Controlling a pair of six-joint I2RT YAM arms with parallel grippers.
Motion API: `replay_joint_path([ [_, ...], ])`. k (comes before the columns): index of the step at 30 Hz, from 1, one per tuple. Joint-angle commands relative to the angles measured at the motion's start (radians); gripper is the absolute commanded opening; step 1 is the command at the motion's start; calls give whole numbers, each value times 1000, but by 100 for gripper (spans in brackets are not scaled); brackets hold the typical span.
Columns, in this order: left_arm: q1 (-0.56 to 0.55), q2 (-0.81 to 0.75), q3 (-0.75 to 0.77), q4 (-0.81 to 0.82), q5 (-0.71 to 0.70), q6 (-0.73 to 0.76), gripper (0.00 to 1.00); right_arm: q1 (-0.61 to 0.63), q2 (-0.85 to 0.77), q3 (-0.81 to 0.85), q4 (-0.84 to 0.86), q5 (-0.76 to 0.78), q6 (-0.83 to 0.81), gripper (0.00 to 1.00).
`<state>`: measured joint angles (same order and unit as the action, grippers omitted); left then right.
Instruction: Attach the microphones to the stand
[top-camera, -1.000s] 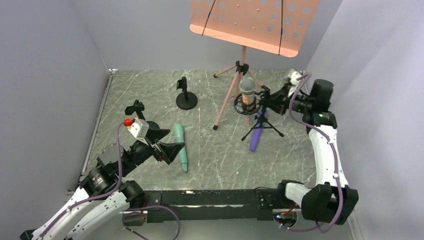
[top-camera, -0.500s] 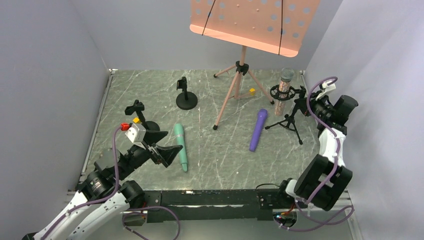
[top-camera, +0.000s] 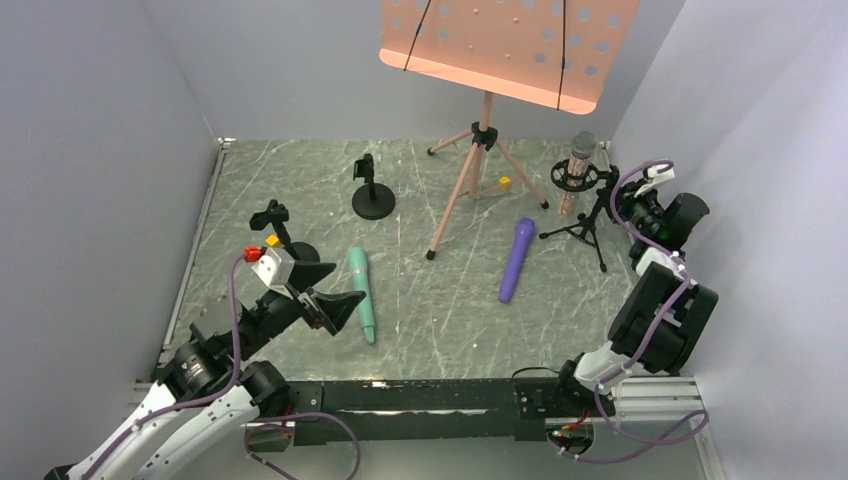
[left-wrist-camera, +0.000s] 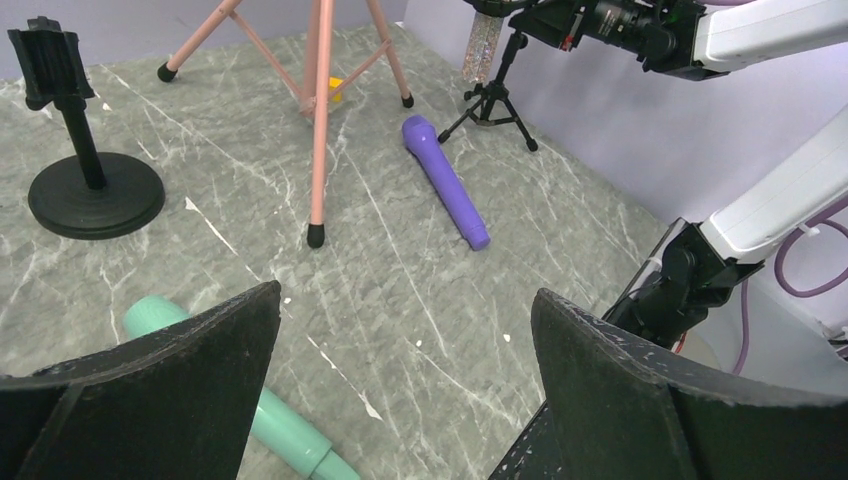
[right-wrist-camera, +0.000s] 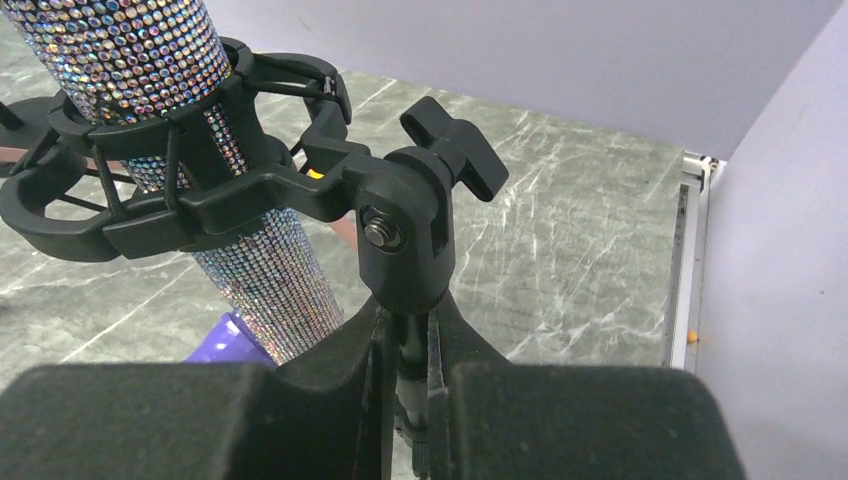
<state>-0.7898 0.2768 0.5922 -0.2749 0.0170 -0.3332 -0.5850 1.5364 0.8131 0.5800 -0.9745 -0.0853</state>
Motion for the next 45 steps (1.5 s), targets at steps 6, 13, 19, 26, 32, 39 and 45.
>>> replay_joint_path([
  [6, -4, 36, -4, 46, -14, 16, 99, -17, 22, 12, 86, -119, -36, 30],
  [13, -4, 31, -8, 54, -14, 6, 99, -22, -26, -20, 32, -143, -79, 56],
  [19, -5, 17, -8, 44, -8, -4, 99, -34, -77, -3, -89, -64, -116, 75],
  [26, -3, 15, -9, 26, -1, -12, 99, -84, -151, 21, -310, -19, -193, 87],
  [32, -4, 57, 9, -2, -9, -22, 99, -120, -225, 75, -639, 8, -361, 91],
  [39, -3, 96, 23, 14, -28, -43, 99, -124, -342, 126, -1064, 21, -592, 93],
  [45, -3, 176, 85, -19, -77, -52, 99, -107, -392, 199, -1427, -18, -821, 93],
])
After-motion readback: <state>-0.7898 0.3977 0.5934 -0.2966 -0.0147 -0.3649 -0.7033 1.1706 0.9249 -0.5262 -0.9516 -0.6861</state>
